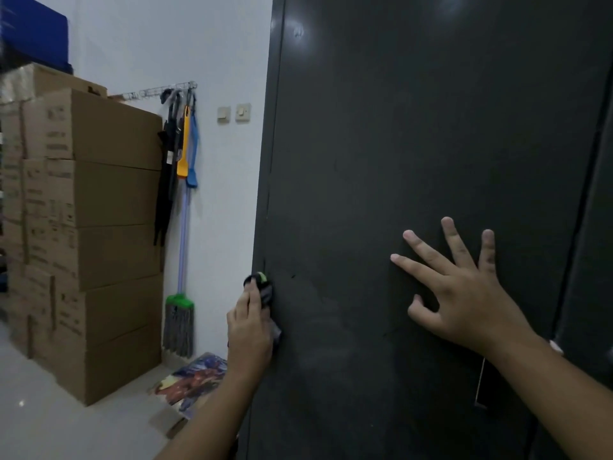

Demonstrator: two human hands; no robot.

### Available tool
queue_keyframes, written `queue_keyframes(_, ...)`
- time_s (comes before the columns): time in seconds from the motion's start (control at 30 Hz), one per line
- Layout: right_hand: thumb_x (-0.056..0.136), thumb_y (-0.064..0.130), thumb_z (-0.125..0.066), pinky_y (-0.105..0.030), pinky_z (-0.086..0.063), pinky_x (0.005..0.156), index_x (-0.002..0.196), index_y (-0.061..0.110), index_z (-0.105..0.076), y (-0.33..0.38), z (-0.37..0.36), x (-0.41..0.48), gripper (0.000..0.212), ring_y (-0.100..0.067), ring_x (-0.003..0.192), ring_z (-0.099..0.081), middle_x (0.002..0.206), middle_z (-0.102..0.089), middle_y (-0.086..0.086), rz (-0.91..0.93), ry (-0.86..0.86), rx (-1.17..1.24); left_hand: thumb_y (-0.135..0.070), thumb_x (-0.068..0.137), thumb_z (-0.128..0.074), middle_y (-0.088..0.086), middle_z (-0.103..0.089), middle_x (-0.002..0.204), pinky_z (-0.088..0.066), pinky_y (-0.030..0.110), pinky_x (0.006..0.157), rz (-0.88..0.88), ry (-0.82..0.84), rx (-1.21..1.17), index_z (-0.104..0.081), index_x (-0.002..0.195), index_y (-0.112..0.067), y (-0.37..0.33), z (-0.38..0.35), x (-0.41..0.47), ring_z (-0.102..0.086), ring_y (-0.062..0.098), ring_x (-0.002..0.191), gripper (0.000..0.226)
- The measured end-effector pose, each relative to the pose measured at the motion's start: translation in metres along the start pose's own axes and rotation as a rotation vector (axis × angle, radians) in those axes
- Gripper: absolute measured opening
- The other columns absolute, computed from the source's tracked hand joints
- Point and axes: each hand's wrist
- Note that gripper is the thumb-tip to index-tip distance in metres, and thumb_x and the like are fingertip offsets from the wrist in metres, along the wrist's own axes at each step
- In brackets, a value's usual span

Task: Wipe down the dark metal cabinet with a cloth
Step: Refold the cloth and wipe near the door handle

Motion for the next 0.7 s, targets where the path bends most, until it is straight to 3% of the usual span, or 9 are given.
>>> queue_keyframes(0.13,0.079,0.049,-0.042,-0.074,0.005,0.113,0.146,0.037,-0.047,0.001,0.002,0.001,0.068,-0.035,0.154,0.002,0.164,-0.023,0.009,0.007,0.002,0.016,-0.027,0.102,-0.039,0.016,-0.045,0.142,-0.046,0.054,0.091,0.086,0.016,0.044,-0.032,0.153,-0.014,0.006,-0.005,-0.006,-0.043,0.037,0.106,0.053)
queue_keyframes(0.23,0.079,0.050,-0.041,-0.072,0.008,0.114,0.145,0.037,-0.048,0.001,0.002,0.001,0.068,-0.035,0.154,0.003,0.164,-0.023,0.009,0.008,-0.002,0.030,-0.026,0.095,-0.044,0.022,-0.050,0.126,-0.046,0.056,0.086,0.066,-0.072,0.026,-0.044,0.146,-0.007,-0.011,-0.007,0.012,-0.046,0.042,0.097,0.054)
queue_keyframes(0.4,0.078,0.049,-0.043,-0.072,0.009,0.113,0.142,0.036,-0.052,0.000,0.002,0.001,0.066,-0.036,0.154,0.001,0.163,-0.027,0.009,0.011,-0.028,0.049,-0.027,0.098,-0.044,0.017,-0.052,0.130,-0.042,0.048,0.091,-0.057,-0.198,-0.074,-0.047,0.146,-0.011,-0.074,-0.022,0.031,-0.048,0.040,0.100,0.051)
queue_keyframes(0.53,0.079,0.048,-0.044,-0.073,0.008,0.113,0.142,0.035,-0.053,0.000,0.002,0.000,0.065,-0.037,0.153,0.001,0.163,-0.027,0.007,0.019,-0.026,0.047,-0.007,0.080,-0.061,0.007,-0.044,0.132,-0.039,0.040,0.087,-0.286,-0.203,-0.055,-0.044,0.147,-0.013,-0.103,-0.047,-0.006,-0.042,0.031,0.096,0.069)
queue_keyframes(0.63,0.080,0.047,-0.044,-0.074,0.007,0.112,0.142,0.034,-0.053,0.000,0.003,-0.001,0.064,-0.037,0.153,0.002,0.163,-0.026,0.007,0.022,-0.021,0.045,-0.014,0.074,-0.069,0.004,-0.040,0.134,-0.037,0.036,0.089,-0.537,-0.103,0.004,-0.036,0.148,-0.018,-0.096,-0.055,-0.042,-0.039,0.024,0.099,0.081)
queue_keyframes(0.7,0.080,0.045,-0.043,-0.074,0.008,0.112,0.142,0.033,-0.053,0.001,0.003,-0.001,0.063,-0.037,0.153,0.002,0.163,-0.026,0.006,0.026,-0.022,0.045,-0.023,0.082,-0.067,0.003,-0.041,0.136,-0.037,0.035,0.089,-0.703,-0.071,0.082,-0.036,0.148,-0.020,-0.083,-0.050,-0.049,-0.043,0.022,0.102,0.073)
Point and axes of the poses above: each hand's wrist, its own x-axis towards the middle knuckle, its own z-axis out of the back of the hand, y = z × x
